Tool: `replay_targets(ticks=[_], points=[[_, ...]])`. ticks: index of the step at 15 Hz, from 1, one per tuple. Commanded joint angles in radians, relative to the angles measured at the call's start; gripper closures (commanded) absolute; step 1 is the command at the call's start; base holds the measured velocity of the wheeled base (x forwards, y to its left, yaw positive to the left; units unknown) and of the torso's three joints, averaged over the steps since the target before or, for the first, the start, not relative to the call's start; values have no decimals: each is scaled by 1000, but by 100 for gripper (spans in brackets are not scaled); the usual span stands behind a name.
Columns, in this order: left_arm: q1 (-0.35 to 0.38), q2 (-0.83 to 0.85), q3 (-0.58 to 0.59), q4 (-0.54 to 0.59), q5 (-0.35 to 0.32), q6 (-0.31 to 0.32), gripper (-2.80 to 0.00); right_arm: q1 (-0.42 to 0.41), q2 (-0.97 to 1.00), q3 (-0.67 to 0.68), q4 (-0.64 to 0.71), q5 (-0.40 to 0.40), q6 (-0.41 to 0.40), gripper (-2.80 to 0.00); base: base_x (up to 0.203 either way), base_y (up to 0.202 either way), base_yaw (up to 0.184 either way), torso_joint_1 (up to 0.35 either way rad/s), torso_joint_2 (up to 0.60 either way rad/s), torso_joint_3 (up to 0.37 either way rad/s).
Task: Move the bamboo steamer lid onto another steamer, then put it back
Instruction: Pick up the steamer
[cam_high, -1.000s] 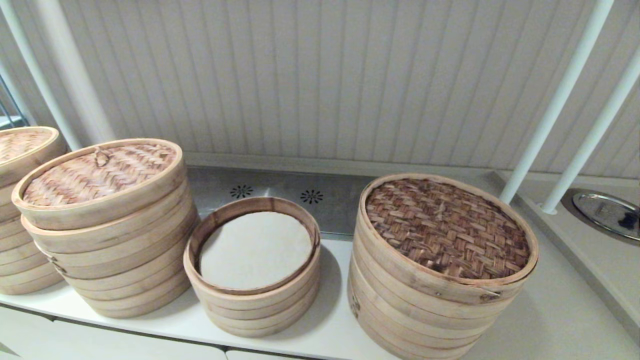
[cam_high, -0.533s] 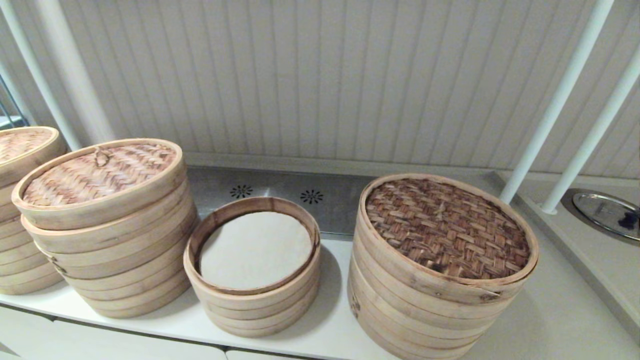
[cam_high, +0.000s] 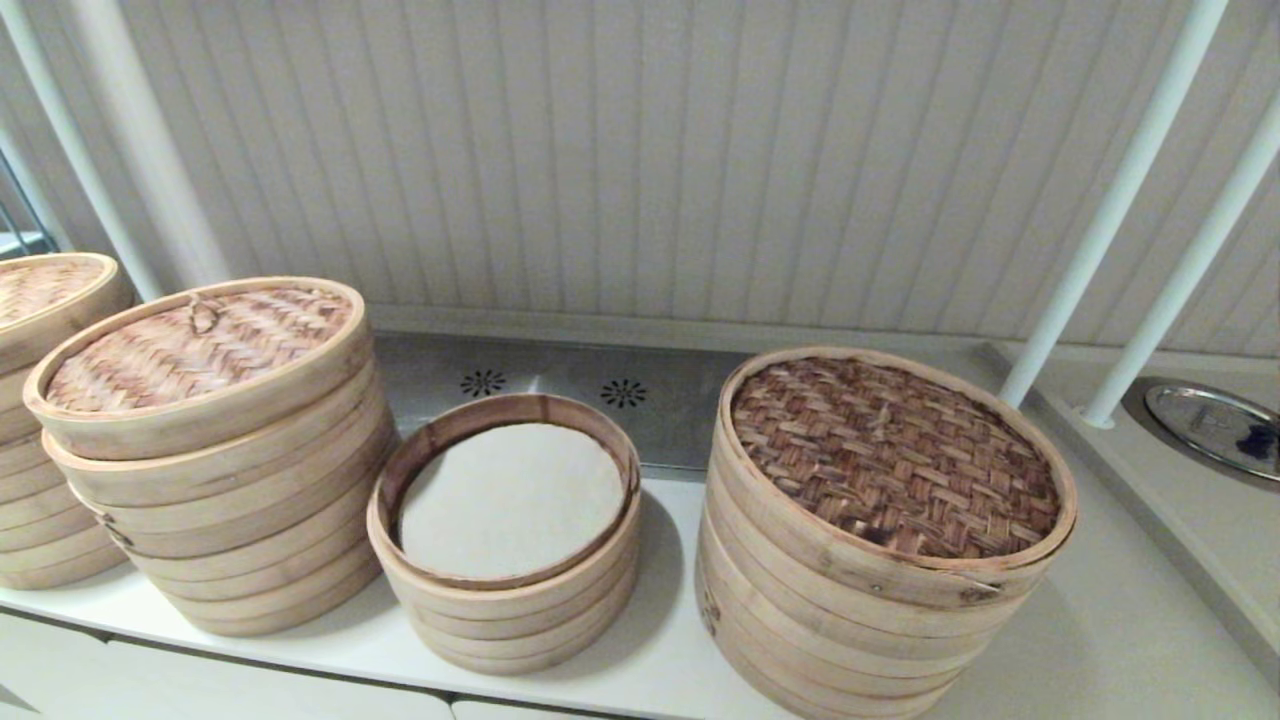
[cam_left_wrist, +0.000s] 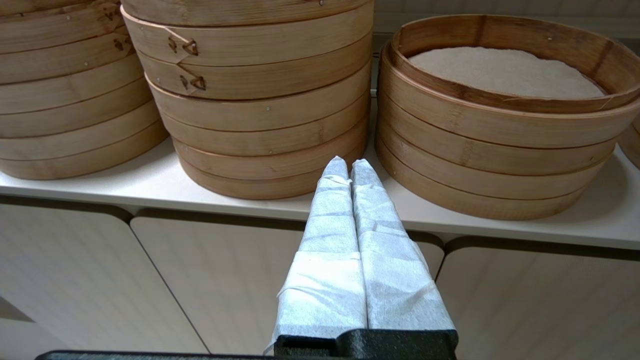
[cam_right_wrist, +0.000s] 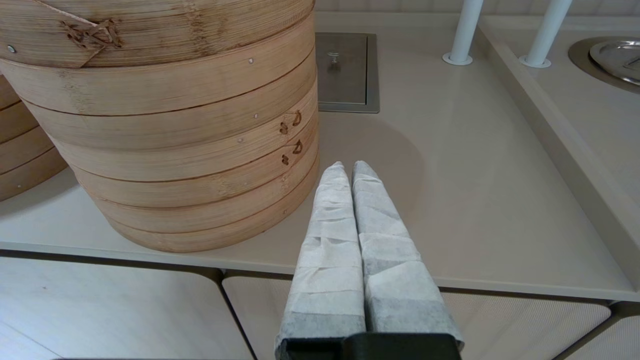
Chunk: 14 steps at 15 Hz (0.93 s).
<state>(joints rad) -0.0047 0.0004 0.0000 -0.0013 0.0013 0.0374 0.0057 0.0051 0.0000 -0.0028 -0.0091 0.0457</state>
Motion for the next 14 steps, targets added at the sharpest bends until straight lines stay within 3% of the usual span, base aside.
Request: replay_targets(ticks=[1, 10, 14], points=[[0, -2, 0, 0, 0, 1, 0, 0, -1, 3, 0, 0, 0, 0, 0, 0, 0, 0, 0, 0], [0, 1, -10, 1, -1, -1, 0, 0, -1, 3, 0, 0, 0, 0, 0, 0, 0, 0, 0, 0], [0, 95, -115, 7, -26, -4, 0, 0, -1, 3, 0, 0, 0, 0, 0, 0, 0, 0, 0, 0]])
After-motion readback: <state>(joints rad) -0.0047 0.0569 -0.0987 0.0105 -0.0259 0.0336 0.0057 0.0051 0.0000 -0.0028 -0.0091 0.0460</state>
